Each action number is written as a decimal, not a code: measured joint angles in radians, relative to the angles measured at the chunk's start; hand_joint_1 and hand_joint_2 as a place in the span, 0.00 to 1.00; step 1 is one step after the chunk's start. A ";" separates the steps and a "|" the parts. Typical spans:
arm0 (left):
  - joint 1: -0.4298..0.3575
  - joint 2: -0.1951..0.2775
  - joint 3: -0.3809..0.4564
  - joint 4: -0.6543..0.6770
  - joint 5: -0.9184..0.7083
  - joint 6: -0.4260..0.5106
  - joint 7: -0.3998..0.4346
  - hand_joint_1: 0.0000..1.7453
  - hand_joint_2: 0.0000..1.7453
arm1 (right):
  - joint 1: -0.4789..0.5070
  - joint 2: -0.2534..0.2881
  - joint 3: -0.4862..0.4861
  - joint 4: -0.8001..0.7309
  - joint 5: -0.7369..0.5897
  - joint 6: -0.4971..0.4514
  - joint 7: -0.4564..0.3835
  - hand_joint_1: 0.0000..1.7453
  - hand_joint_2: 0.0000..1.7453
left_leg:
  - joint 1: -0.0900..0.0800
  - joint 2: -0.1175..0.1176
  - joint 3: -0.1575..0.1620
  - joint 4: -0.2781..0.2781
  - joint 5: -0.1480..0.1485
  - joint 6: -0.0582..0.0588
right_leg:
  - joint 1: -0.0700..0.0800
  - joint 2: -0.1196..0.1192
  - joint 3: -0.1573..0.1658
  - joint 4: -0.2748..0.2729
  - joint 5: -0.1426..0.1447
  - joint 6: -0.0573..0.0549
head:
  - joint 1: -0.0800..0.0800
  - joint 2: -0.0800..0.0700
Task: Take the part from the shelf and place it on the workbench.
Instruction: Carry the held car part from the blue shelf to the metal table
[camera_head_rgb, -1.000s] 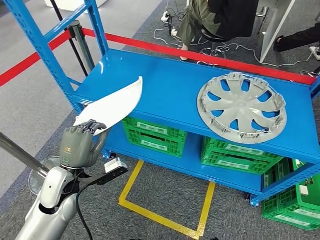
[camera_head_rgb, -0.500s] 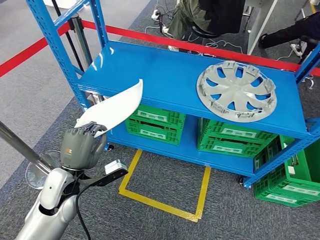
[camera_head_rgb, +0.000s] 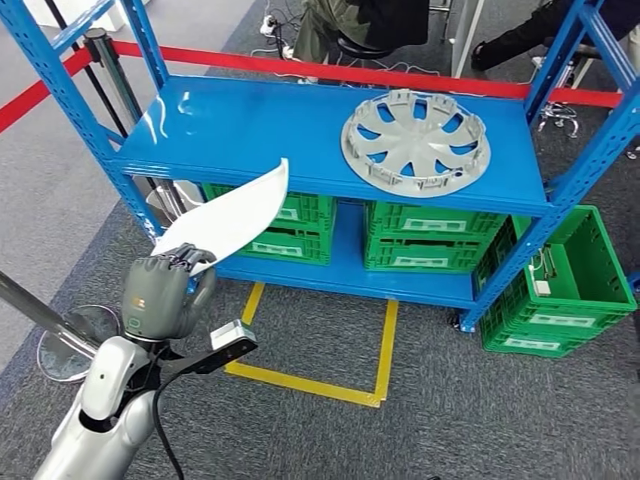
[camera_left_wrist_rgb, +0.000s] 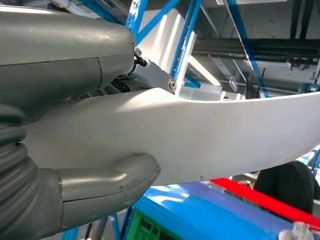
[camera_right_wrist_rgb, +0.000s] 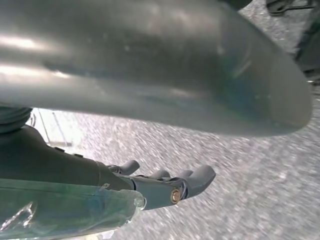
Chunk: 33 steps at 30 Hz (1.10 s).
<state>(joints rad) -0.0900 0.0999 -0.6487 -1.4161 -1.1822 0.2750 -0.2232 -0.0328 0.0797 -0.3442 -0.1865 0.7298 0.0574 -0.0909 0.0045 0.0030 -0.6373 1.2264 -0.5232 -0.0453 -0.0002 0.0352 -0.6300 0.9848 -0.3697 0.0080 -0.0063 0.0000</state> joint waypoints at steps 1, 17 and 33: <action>-0.001 0.000 0.000 0.000 0.000 0.000 0.000 1.00 1.00 | -0.001 0.000 -0.001 0.000 0.000 0.000 0.000 0.00 0.00 | 0.001 -0.012 0.047 -0.055 0.020 0.002 | -0.001 0.009 -0.014 0.001 0.013 0.004 | 0.000 0.000; 0.109 -0.015 0.074 -0.018 0.146 0.040 -0.075 1.00 1.00 | 0.011 0.005 -0.041 0.001 0.000 -0.009 0.009 0.00 0.00 | -0.004 0.058 0.060 -0.259 0.106 0.043 | -0.006 -0.060 0.045 0.155 -0.088 0.059 | 0.014 0.000; 0.131 -0.023 0.110 -0.026 0.196 0.054 -0.109 1.00 1.00 | 0.000 0.010 -0.058 0.002 0.001 -0.011 0.011 0.00 0.00 | 0.000 -0.044 0.136 -0.185 0.012 0.017 | 0.006 0.032 -0.028 0.004 0.022 0.004 | 0.005 0.000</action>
<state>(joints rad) 0.0413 0.0769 -0.5391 -1.4417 -0.9865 0.3289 -0.3321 -0.0328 0.0897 -0.4021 -0.1850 0.7312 0.0468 -0.0799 0.0048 -0.0408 -0.5014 1.0411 -0.5107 -0.0284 0.0058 0.0673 -0.6583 0.9892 -0.3476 0.0120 -0.0009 0.0000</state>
